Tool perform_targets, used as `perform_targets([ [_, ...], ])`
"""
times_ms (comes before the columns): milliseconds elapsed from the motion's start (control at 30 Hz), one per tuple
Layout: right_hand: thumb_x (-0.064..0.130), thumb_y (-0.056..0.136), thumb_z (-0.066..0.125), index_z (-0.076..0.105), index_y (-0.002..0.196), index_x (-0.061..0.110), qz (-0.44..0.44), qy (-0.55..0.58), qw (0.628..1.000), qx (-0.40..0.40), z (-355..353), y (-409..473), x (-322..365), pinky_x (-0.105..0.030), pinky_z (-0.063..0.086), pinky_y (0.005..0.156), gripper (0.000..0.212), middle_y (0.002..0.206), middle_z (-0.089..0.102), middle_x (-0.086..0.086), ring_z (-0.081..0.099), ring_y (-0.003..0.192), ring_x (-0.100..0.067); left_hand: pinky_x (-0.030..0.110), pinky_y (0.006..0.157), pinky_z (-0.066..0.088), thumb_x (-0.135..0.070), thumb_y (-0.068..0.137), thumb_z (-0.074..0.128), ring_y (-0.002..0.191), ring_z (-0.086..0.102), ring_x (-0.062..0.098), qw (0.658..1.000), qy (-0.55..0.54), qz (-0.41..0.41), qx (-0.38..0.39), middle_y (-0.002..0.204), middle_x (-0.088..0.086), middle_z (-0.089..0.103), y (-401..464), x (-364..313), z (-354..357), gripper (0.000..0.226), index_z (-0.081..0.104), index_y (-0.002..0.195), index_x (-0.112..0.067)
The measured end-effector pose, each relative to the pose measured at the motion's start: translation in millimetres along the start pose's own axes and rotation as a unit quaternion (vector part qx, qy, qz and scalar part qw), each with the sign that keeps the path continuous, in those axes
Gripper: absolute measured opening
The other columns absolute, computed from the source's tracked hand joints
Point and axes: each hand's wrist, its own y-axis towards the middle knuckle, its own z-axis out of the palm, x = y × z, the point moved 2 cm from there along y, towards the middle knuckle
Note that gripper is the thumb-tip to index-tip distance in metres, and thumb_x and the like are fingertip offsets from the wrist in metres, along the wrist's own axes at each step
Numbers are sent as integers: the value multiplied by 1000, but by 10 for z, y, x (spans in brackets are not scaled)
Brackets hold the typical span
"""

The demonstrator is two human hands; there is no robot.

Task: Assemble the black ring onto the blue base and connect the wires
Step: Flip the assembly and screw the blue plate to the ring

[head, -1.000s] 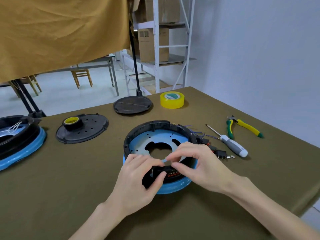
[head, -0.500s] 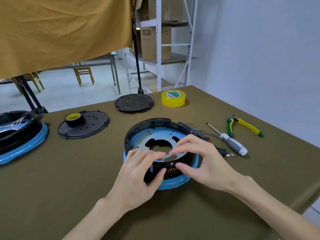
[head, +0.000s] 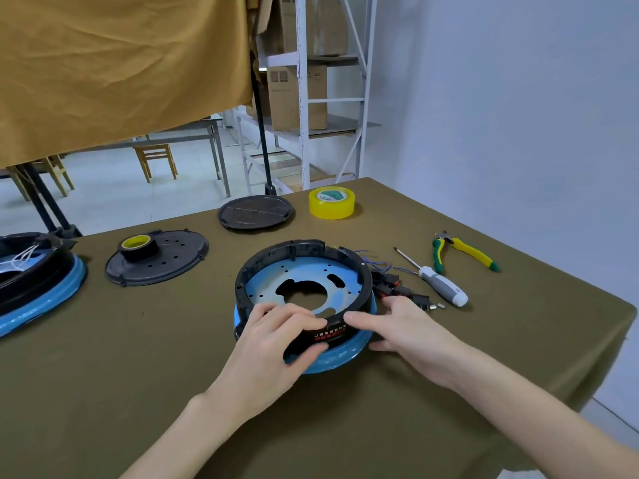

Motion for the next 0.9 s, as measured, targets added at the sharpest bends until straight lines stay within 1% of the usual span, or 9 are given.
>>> perform_targets([
  [67,17,83,84,63,128,15,69,159,985,-24,-77,72,13,-34,61,74,49,110,79,-6,76,100,-20,29,97,40,-46,93,67,104,53,6,998,-23,-44,-24,108,-17,68,-3,-11,21,26,73,107,-25],
  [133,6,81,82,57,133,7,134,252,956,-62,-154,95,47,-36,60,68,57,116,72,-19,72,101,-30,30,98,40,-44,93,72,105,56,7,997,-38,-64,-34,106,-18,69,-19,-19,33,21,75,104,-26],
  [267,21,77,83,67,121,1,203,226,953,5,-193,48,146,-35,51,77,51,108,70,-15,61,97,-25,20,97,42,-43,84,73,109,58,8,983,-106,-129,-75,104,-24,70,82,-96,-123,19,73,102,-37],
  [400,32,82,82,67,104,6,159,250,951,92,-81,36,339,-30,55,63,38,92,71,-12,65,70,-20,25,89,50,-54,88,71,107,60,10,966,-130,-184,-123,105,-25,69,277,-159,-400,20,69,103,-40],
  [533,30,85,82,66,105,13,89,269,958,38,55,105,717,-29,59,56,31,90,73,-10,67,57,-16,4,91,39,-68,64,80,123,43,-6,981,-61,-179,-41,122,-38,52,405,-194,-648,75,47,128,-46],
  [633,26,89,80,67,106,14,37,293,955,36,138,155,1006,-27,59,56,24,90,76,-10,72,61,-16,3,83,45,-45,62,95,117,54,-7,977,-85,-181,-71,121,-35,54,466,-222,-741,86,44,132,-42],
  [700,24,93,75,72,101,14,-28,277,958,74,171,159,1203,-26,59,59,14,89,77,-9,72,63,-16,4,80,48,-29,67,96,107,64,-3,958,-137,-209,-140,115,-27,63,502,-190,-808,75,53,129,-31],
  [800,22,97,72,78,107,11,-121,217,956,158,198,101,1419,-30,60,66,16,96,76,-11,72,67,-19,8,74,52,-32,72,94,92,71,2,912,-208,-291,-200,103,-19,74,563,-107,-936,57,65,120,-26],
  [900,23,96,73,70,120,9,-176,65,973,134,212,80,1383,-32,60,68,29,99,76,-11,73,74,-22,19,56,57,-45,70,90,77,77,11,806,-363,-428,-190,87,-12,80,523,-16,-980,38,76,102,-30],
])
